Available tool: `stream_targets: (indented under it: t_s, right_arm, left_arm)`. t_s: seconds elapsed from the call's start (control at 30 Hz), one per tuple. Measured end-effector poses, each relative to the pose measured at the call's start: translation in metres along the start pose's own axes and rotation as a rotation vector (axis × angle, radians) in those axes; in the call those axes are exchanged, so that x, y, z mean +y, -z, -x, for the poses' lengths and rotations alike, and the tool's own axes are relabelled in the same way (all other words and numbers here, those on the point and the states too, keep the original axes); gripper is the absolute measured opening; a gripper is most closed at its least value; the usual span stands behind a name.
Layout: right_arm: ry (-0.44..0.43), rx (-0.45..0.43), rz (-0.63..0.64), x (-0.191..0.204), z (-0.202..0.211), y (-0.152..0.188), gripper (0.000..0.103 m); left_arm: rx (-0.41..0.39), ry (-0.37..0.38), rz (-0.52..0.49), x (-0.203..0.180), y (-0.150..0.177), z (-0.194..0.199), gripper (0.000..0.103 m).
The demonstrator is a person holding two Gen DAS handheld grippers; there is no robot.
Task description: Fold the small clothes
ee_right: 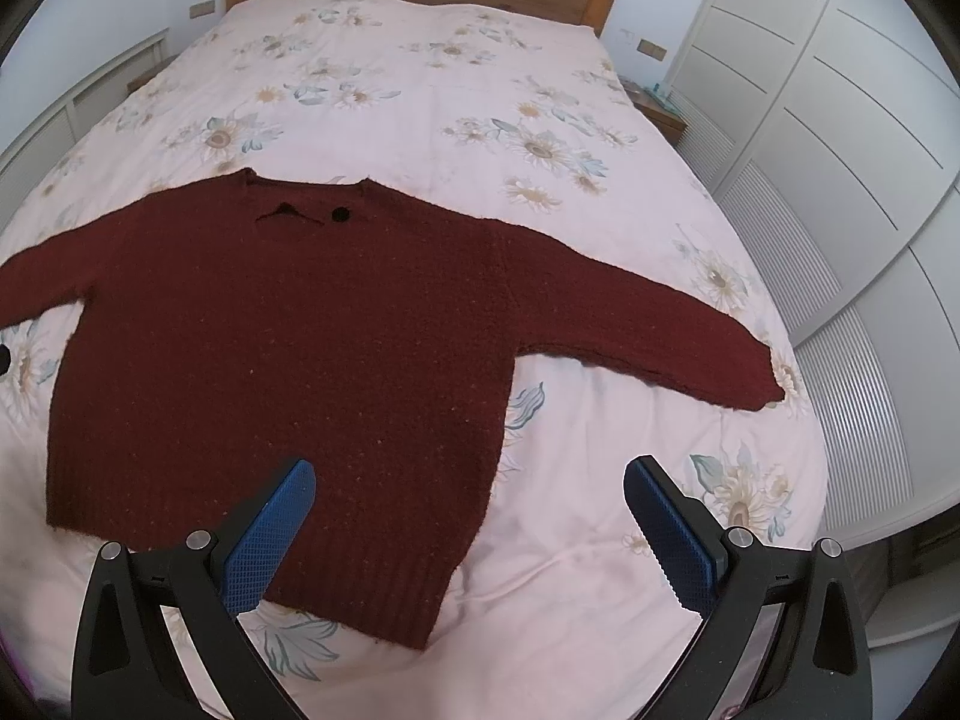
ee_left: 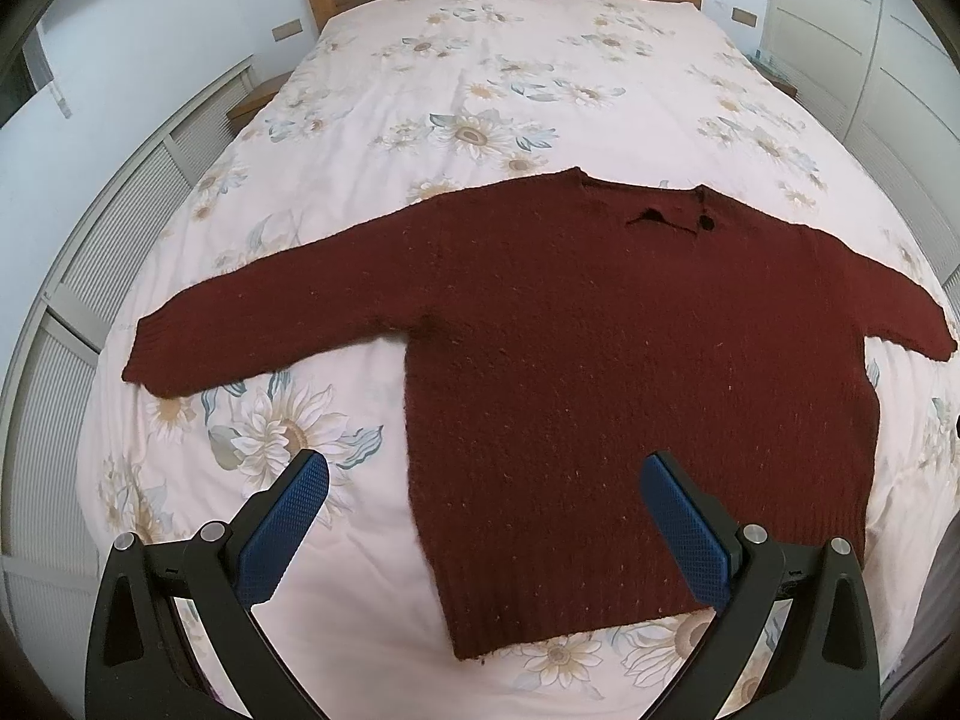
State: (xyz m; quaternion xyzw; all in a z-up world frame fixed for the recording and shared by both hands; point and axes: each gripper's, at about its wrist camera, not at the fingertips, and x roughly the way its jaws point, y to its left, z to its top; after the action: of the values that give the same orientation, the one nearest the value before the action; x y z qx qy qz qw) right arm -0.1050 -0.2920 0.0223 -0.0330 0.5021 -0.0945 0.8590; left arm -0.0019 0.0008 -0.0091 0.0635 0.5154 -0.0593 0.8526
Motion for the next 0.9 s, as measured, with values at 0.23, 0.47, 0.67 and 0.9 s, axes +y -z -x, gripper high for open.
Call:
stream_targets:
  t_s: [0.23,0.47,0.67,0.9]
  right_arm:
    - [0.000,0.001,0.001,0.000,0.000,0.000,0.103]
    - [0.000,0.003,0.003,-0.002,-0.001,0.002,0.103]
    - [0.001,0.012,0.001,-0.003,-0.008,0.002,0.103]
    - [0.013,0.035,-0.009,-0.008,-0.019,0.000,0.103]
  left_arm:
    - [0.043,0.040,0.014,-0.003,-0.002,-0.003,0.102]
    - [0.029,0.040,0.011,-0.005,-0.001,-0.004,0.102]
    - [0.030,0.028,-0.007,-0.006,-0.001,-0.007,0.102]
    - [-0.001,0.062,0.000,-0.009,0.000,-0.013,0.102]
